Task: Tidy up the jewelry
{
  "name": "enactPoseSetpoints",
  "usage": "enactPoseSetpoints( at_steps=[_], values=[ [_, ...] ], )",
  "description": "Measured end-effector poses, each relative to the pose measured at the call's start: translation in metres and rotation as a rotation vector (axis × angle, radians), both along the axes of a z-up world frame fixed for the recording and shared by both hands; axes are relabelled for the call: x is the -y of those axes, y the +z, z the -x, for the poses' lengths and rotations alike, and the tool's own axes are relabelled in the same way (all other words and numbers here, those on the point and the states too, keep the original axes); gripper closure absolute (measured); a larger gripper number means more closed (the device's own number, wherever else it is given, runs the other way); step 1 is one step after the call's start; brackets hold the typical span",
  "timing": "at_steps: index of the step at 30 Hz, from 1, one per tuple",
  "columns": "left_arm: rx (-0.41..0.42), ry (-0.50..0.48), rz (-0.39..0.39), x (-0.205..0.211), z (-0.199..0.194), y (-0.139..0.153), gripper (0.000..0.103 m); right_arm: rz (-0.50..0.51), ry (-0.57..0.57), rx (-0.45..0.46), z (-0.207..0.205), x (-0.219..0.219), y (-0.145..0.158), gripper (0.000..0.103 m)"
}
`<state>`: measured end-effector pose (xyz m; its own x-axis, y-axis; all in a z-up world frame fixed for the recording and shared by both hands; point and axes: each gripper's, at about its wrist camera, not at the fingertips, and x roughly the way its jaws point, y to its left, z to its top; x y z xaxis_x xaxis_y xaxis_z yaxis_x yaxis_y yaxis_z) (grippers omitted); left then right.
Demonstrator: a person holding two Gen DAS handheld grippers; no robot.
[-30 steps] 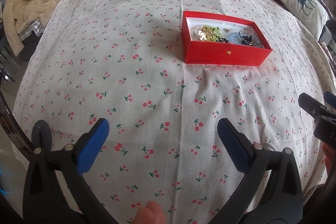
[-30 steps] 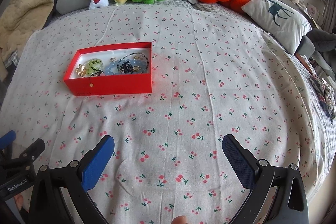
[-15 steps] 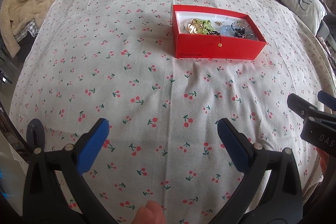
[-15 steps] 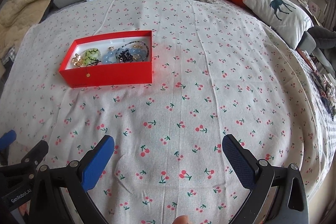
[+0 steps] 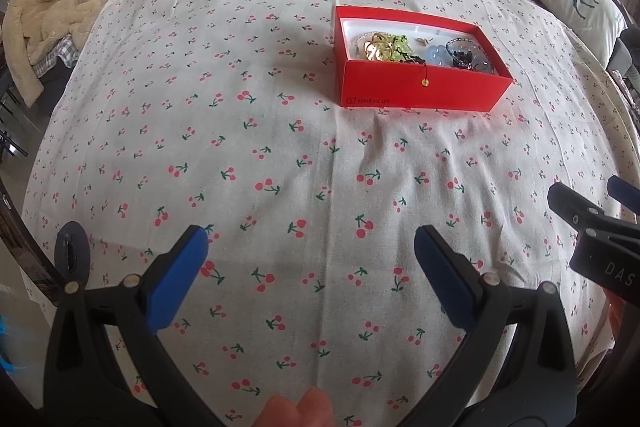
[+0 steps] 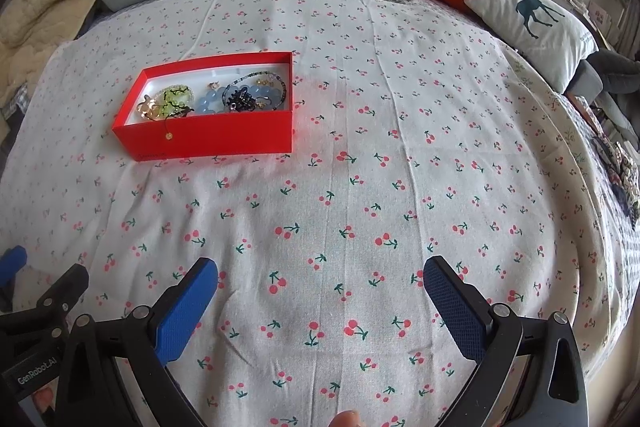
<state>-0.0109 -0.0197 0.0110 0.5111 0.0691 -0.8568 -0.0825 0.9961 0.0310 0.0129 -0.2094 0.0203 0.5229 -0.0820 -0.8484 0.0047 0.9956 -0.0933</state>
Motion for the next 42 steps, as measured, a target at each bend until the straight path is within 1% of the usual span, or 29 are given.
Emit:
enactPoseSetpoints(
  at_steps=[7, 13, 17, 29, 42],
  values=[
    [0.003, 0.008, 0.017, -0.0016, 0.0005, 0.0021, 0.001, 0.005, -0.006, 0.003, 0.0007, 0.0009, -0.0004, 0.000],
    [-0.003, -0.007, 0.012, 0.0012, 0.0017, 0.0027, 0.001, 0.011, -0.012, 0.001, 0.0006, 0.0012, -0.0009, 0.000],
    [-0.004, -0.018, -0.008, 0.0053, 0.0027, 0.0030, 0.001, 0.016, -0.011, -0.001, 0.0014, -0.0001, -0.0019, 0.000],
    [-0.005, -0.008, -0.024, 0.0067, 0.0038, 0.0028, 0.001, 0.019, -0.012, -0.003, 0.0021, -0.0009, -0.0030, 0.000],
    [-0.029, 0.004, -0.012, 0.0050, -0.0013, -0.0049, 0.001, 0.022, -0.021, -0.003, -0.0006, -0.0013, -0.0071, 0.000]
  ],
)
